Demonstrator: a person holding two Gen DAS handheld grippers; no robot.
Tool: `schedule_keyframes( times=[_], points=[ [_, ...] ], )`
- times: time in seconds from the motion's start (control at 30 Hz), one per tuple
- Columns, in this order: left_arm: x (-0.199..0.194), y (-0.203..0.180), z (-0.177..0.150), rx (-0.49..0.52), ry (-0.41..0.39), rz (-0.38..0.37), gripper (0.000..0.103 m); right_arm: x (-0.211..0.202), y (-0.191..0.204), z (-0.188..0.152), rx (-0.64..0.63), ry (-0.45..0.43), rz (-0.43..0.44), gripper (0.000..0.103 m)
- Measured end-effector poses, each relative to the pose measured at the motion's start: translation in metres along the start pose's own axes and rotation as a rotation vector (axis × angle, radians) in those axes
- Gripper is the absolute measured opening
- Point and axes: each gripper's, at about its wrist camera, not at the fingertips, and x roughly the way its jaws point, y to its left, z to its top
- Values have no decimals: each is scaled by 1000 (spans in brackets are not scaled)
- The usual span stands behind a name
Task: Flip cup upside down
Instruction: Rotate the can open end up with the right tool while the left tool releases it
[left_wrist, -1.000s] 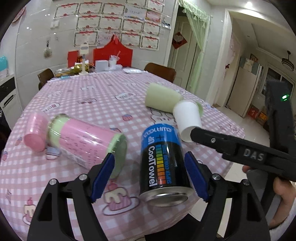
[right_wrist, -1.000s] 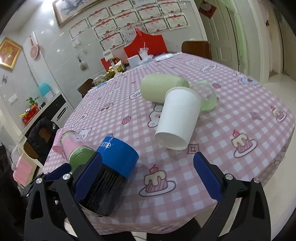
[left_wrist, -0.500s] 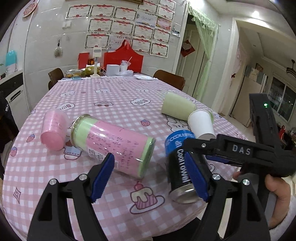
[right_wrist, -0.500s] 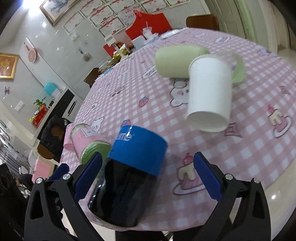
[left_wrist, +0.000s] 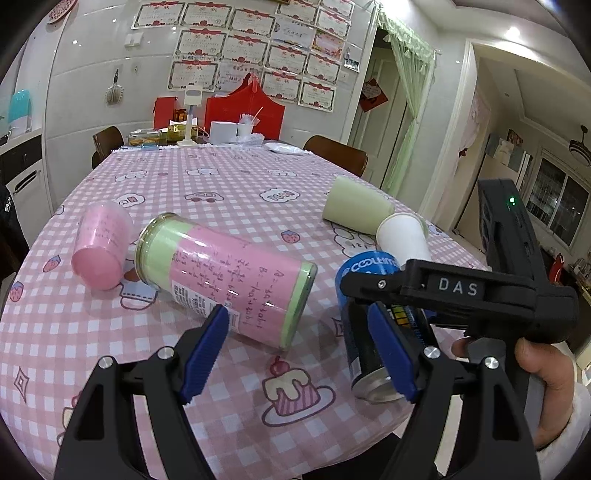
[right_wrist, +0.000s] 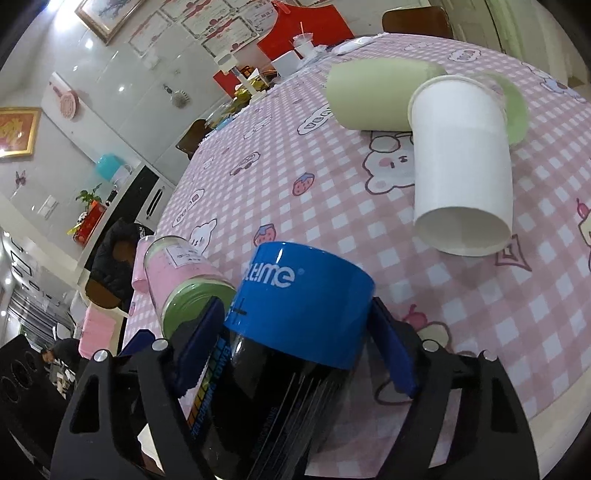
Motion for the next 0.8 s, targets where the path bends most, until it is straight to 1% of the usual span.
schedule_keyframes(
  times=[0.2,0.53,0.8],
  points=[
    [1,-4,1,0,-3,-4,77,-6,5,0,-41,-22,-12,75],
    [5,-16,4,4,-8,-12,77,-28,17,7,-162,-140,-70,70],
    [8,-19,5,-4,-11,-2,77,-36,28,11,-252,-216,-120,68]
  ],
)
